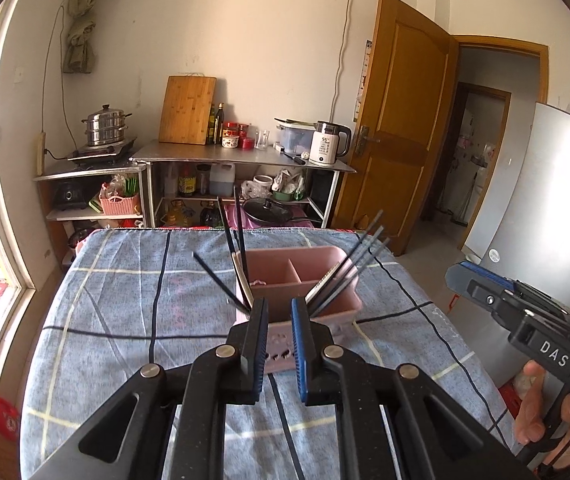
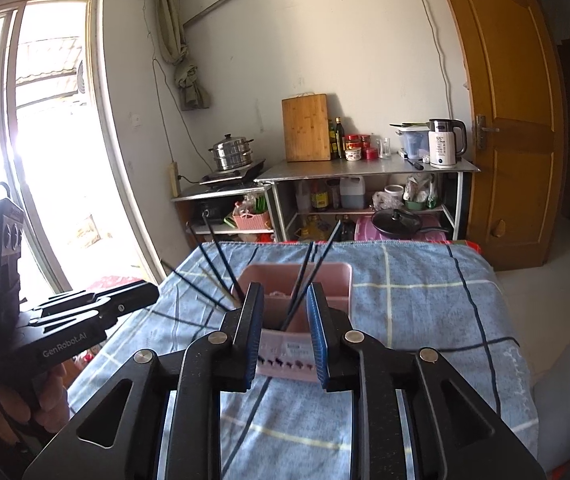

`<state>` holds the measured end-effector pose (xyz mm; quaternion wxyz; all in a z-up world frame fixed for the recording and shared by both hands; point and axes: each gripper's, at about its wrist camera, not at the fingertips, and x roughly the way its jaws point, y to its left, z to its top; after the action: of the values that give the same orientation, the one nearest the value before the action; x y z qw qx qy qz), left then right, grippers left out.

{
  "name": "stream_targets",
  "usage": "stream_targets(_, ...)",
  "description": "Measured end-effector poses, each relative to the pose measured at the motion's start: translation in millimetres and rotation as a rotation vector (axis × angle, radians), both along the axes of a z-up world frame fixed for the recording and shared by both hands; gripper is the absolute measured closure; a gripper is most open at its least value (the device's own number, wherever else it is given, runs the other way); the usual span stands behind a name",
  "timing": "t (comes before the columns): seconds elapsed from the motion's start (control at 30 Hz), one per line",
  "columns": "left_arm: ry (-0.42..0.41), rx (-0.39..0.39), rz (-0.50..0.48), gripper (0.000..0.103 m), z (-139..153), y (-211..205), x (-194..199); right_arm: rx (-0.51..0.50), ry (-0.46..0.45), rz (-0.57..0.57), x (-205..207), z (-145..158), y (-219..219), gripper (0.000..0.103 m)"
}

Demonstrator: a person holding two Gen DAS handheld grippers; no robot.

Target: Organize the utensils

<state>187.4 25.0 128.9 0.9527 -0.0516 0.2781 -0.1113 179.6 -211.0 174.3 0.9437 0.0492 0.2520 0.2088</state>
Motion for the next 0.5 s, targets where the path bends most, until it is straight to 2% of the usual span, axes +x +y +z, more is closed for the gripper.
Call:
stream_targets(0.13,-0.009,0.012,0.001,0.084,-11.4,-7.5,-29.7,-0.007,0.007,-0.008,-20.7,-9.9,-3.4,0.079)
stream_targets(0.5,-0.039,0.004,0.05,0.083,-37.6,-14.8,-88.0,-0.045,0.015,-0.026,-77.0,-36.9,-6.5,0.077)
